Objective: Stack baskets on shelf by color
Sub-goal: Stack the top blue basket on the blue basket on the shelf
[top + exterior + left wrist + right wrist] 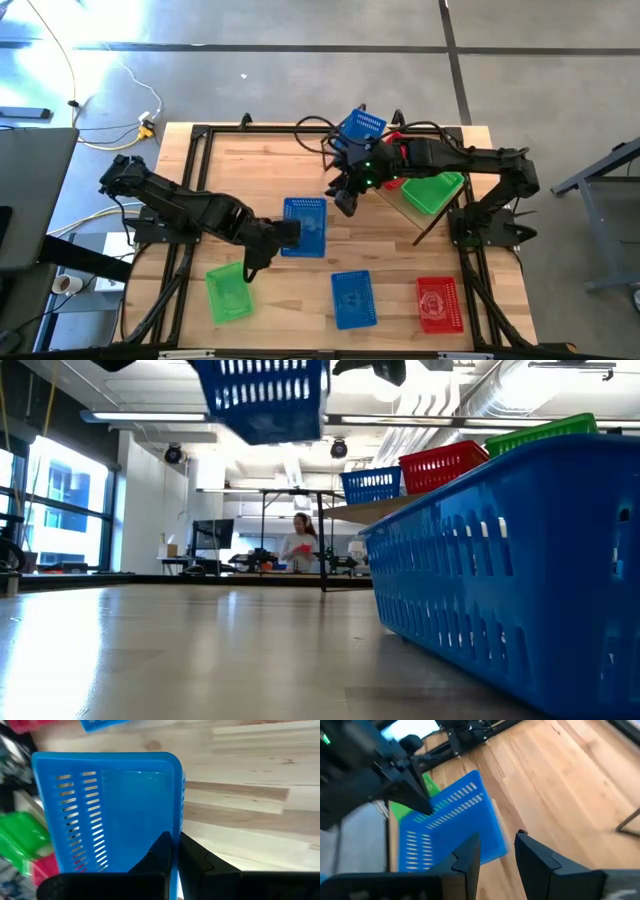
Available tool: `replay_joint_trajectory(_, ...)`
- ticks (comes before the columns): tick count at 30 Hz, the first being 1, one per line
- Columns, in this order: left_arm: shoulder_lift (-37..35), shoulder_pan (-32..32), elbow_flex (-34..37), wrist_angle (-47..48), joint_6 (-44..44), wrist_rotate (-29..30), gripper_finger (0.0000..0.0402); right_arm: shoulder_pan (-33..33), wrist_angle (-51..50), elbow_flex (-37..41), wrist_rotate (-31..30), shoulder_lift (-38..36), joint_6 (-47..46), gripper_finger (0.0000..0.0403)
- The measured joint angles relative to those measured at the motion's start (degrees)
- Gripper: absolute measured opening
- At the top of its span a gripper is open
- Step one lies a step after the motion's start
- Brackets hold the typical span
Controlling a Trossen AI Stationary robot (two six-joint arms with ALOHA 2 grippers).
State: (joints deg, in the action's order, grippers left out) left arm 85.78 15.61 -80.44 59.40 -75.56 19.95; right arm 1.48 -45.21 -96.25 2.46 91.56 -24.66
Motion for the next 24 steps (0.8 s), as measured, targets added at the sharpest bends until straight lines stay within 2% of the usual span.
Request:
replay_joint_trajectory(5,0.0,0.9,0.0,-0.6,-2.2,0.0,0.0005,-0.4,0.0,0.0,0.5,0.1,7.2,0.0108)
replay_joint_trajectory(8,0.0,0.9,0.0,-0.6,-2.3,-0.5,0.0005,-0.4,0.0,0.0,2.4,0.1,8.2,0.0114)
replay_joint_trajectory(13,0.0,0.8,0.0,-0.6,-2.7,-0.7,0.0005,-0.4,0.1,0.0,2.2,0.8,7.9,0.0142)
replay_joint_trajectory(21,0.0,-0.1,0.0,-0.4,2.8,2.6,0.0005,-0.9,0.1,0.0,2.2,1.5,-13.4,0.0169)
replay_joint_trajectory(24,0.0,-1.1,0.0,-0.3,3.4,4.6,0.0005,-1.6,0.0,0.0,0.9,2.0,-17.2,0.0169)
